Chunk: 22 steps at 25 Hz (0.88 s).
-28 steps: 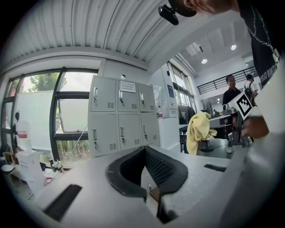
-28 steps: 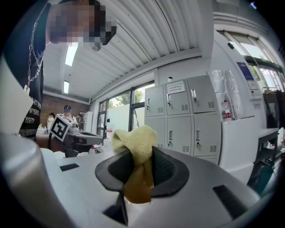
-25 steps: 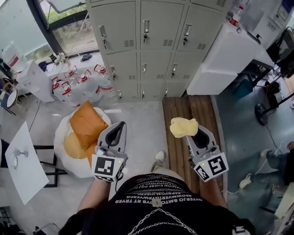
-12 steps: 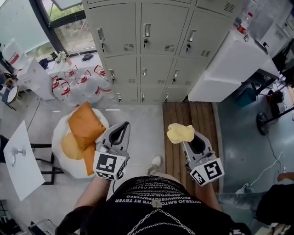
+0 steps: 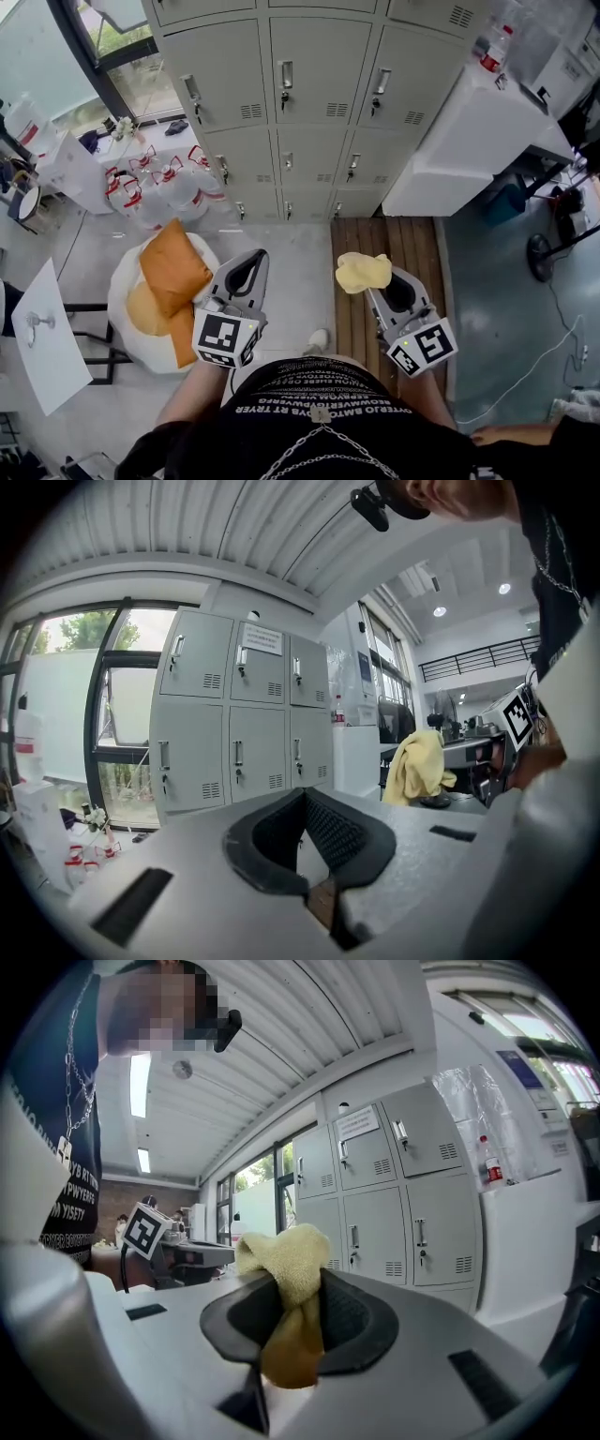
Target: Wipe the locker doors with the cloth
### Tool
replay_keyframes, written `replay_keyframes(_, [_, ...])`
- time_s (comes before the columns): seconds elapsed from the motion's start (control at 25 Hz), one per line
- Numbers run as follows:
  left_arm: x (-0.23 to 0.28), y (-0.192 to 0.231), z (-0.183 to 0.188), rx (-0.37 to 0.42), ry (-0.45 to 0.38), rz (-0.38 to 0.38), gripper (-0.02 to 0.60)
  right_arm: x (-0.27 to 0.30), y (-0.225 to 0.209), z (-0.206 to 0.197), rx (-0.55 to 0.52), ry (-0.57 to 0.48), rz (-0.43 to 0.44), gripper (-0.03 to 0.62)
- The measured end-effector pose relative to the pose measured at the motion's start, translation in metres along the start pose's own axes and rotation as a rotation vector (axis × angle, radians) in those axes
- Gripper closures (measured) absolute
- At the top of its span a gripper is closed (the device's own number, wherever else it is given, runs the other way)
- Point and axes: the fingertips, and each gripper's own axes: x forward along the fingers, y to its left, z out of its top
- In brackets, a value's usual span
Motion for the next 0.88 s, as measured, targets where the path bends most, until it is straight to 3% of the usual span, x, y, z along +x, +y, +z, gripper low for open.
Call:
replay_keyframes(0.52, [0.06, -0.026, 0.015, 0.021, 0.014, 0.033, 0.578, 0.004, -0.079, -0.002, 0.014, -0.013, 0.046, 0.502])
replay_keyframes(0.88, [0.056, -0.036, 0.008, 0.016, 0.048, 0.054, 0.578, 0.011, -0.077, -0.008, 0.039, 0.007, 0.117, 0.502])
